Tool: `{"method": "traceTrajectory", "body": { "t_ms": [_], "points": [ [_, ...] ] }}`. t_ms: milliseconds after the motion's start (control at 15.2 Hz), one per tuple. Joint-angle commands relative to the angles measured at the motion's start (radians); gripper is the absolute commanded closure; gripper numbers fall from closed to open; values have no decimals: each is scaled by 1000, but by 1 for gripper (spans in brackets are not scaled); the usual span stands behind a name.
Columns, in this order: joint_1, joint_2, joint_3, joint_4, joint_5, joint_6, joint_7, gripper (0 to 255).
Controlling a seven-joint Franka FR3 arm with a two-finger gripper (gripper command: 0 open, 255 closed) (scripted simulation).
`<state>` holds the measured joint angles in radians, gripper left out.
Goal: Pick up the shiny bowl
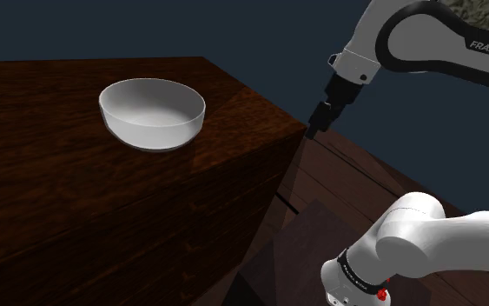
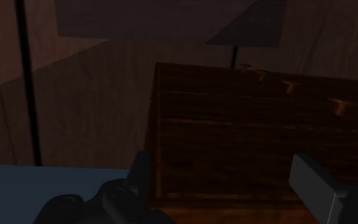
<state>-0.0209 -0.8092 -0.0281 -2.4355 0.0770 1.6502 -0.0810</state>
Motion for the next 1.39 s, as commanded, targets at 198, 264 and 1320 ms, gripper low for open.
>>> {"method": "traceTrajectory", "body": {
  "t_ms": [198,264,1320],
  "points": [
    [23,81,49,67,36,20,53,0],
    [29,109,64,91,46,26,70,0],
    [94,612,282,630,73,34,352,0]
  ]
}}
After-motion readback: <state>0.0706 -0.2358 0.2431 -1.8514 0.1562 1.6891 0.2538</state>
